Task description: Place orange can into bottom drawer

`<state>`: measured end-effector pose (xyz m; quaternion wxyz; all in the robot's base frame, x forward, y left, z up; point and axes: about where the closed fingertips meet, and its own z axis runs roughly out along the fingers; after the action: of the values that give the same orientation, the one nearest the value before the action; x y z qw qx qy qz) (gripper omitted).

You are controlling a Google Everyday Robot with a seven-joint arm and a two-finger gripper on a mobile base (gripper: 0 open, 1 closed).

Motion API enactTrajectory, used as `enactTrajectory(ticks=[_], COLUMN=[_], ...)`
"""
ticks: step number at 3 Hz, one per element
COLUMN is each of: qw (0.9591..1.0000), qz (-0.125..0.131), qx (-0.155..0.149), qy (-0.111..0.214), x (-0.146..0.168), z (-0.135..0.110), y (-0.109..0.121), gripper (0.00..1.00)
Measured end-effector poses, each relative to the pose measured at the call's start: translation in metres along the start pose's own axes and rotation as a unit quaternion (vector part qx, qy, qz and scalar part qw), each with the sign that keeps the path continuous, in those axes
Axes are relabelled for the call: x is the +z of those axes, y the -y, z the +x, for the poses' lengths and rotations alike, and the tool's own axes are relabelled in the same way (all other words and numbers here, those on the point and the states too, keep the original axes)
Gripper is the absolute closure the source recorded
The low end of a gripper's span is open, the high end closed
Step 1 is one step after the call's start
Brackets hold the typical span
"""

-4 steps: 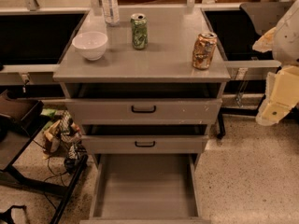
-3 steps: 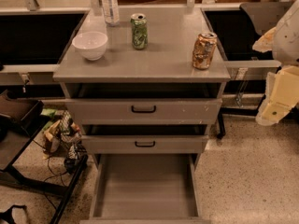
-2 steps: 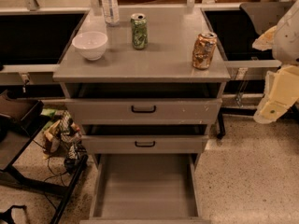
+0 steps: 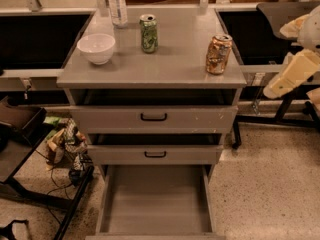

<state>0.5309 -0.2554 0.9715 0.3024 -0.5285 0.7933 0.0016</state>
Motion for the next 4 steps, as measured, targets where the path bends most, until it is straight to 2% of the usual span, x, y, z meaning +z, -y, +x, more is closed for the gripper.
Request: enactTrajectory(ticks=[1, 2, 3, 4], qw=[0.9946, 0.9785, 0.9737, 0.9741], qz=[0.045, 0.083, 0.093, 0.092], qx=[0.042, 0.076, 0.085, 0.084], qy=[0.084, 0.173, 0.190, 0.189], x=[0.016, 0.035, 0.041, 0.041], z=[0.005, 0.008, 0.005, 0.005], y=[0.059, 0.099, 0.109, 0.108], gripper=[0.00, 0.00, 0.00, 0.00])
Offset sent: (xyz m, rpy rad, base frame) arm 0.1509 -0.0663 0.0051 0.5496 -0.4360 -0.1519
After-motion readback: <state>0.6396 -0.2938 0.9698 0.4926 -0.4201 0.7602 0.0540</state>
